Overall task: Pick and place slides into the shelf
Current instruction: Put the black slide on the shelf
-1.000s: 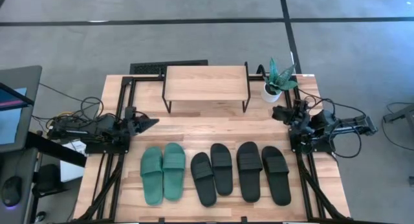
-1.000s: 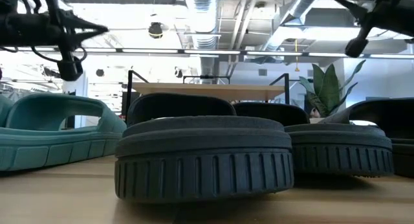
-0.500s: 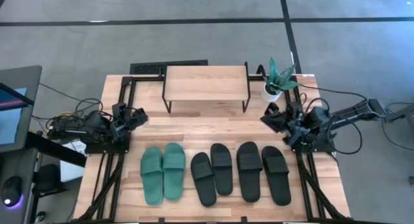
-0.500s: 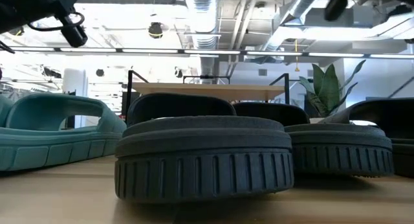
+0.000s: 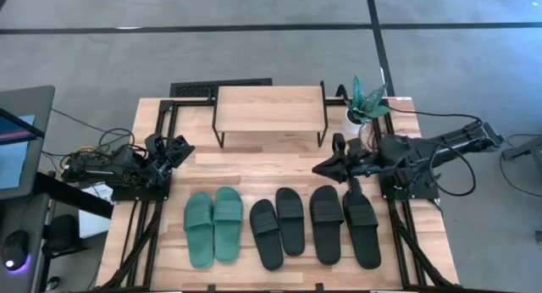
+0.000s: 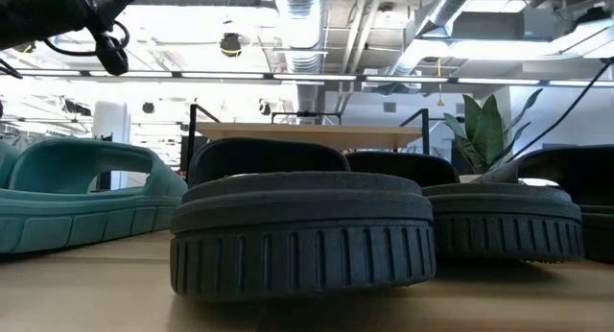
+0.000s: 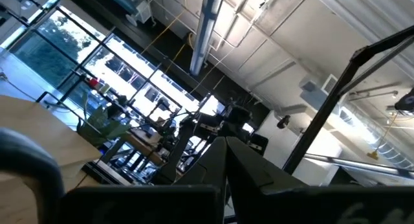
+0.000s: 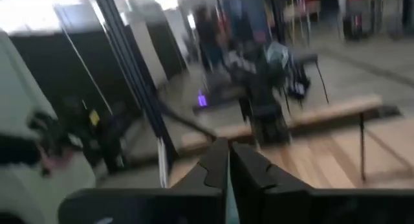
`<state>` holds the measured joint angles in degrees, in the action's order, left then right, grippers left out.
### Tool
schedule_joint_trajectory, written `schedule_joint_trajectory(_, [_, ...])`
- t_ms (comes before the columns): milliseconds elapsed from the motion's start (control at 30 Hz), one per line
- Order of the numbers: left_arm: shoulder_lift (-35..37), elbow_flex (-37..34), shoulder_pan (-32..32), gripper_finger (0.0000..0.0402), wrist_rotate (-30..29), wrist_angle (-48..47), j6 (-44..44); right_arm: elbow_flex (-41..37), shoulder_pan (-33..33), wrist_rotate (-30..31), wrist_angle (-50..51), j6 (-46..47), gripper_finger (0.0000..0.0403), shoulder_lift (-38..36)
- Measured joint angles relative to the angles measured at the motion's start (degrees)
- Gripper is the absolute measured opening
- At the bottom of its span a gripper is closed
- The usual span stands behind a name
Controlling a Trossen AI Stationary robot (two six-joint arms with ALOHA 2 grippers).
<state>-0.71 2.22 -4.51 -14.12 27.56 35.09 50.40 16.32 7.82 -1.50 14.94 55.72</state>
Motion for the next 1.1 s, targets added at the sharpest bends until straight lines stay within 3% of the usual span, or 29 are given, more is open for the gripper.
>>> schedule_joint_trajectory(200, [0.0,0.0,0.0,0.0,2.2,-2.9,0.5,9.3,1.7,0.0,18.8,1.4,0.0069,5.1])
schedule_joint_trajectory(400, [0.0,0.0,0.0,0.0,6.8,-7.7,4.5,11.8,5.6,0.1,33.3,8.5,0.0095,8.0])
schedule_joint_trajectory(833, [0.0,0.0,0.0,0.0,7.4,-11.6,4.7,12.0,21.0,10.3,43.3,24.2,0.0077,17.7])
schedule_joint_trajectory(1100, [0.0,0.0,0.0,0.0,5.3,-14.0,4.9,13.4,25.4,10.7,43.2,31.7,0.0098,26.0])
